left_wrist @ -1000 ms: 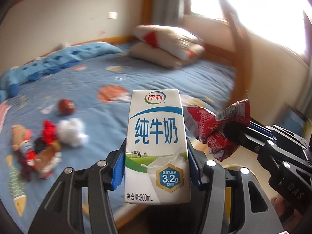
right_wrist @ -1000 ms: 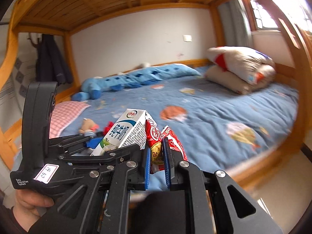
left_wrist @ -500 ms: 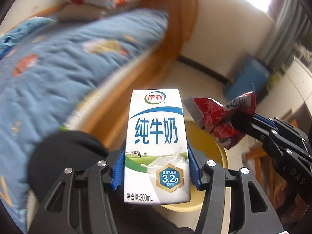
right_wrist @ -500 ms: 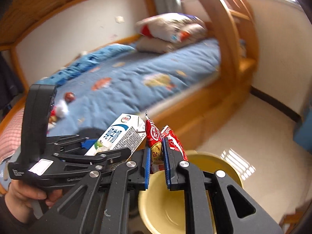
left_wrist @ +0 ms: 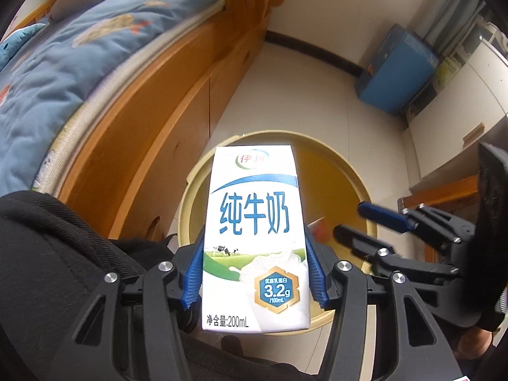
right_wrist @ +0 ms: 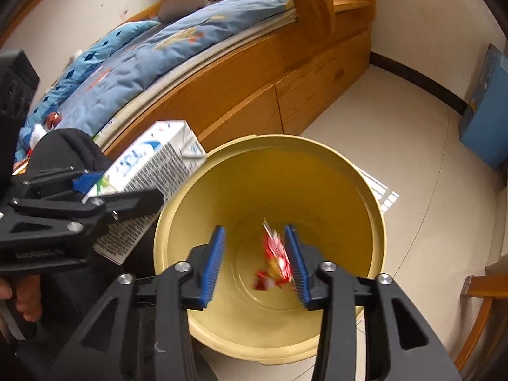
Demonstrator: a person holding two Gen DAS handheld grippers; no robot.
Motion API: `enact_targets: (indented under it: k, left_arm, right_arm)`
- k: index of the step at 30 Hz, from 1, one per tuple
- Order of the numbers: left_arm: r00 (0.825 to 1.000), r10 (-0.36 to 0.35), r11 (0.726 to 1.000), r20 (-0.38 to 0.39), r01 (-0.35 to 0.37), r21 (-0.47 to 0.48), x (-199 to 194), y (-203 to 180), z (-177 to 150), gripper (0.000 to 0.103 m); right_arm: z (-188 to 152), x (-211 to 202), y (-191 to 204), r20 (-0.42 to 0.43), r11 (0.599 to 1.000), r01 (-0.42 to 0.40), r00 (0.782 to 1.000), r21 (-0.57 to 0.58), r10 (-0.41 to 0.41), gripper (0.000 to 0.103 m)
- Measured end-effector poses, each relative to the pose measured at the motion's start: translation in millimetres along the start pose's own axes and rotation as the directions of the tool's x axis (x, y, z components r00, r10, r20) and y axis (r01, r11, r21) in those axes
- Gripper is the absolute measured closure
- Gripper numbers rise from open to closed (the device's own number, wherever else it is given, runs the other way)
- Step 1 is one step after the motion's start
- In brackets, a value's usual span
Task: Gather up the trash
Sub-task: 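Open the right tool over the bucket while the left tool releases the carton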
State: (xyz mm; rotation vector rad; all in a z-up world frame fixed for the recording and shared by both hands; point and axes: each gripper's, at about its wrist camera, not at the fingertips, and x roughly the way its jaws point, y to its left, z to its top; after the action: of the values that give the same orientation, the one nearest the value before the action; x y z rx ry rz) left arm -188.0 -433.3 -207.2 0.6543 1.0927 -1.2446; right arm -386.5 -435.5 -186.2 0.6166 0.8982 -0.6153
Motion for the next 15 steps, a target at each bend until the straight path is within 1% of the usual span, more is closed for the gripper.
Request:
enact_targets:
  k: [4,8,13,14,15]
  left_arm:
    - [0.999,0.004,1.0,-0.042,-0.004,0.003,14.6,1.3,-4.6,0.049]
    - [0.996,-0.029,1.0,-0.086,0.03,0.008,23.2,-6.6,-9.5,0.048]
    - [0.987,-0.041,0.999,-0.155,0.045,0.022,45.5,-19.9,-5.4,0.048]
    - [0.987,-0.042,0.998,-0.156,0.047,0.029,47.0,-22.9,-4.2,0.045]
    - [0.987,-0.042,0.998,-0.155,0.049,0.043,49.0,-28.7,-3.4,0.039]
  right_arm:
    - [4.4,-5.3,-8.7,0.024,1.0,0.014,1.0,0.013,-0.014,0.063]
    - [10.4,-5.9,-18.6,0.031,0.999,0.029,0.999,0.028,-0.03,0.063]
    - [14.2,-5.4,-26.1,0.033,0.997,0.061,0.998,0.037,-0.062,0.063]
    - [14.4,-6.0,-28.1,0.033,0.997,0.059,0.998,0.044,-0.06,0.063]
    - [14.6,-7.6,-30.4,0.035,0.997,0.059,0.998,0.053,-0.061,0.063]
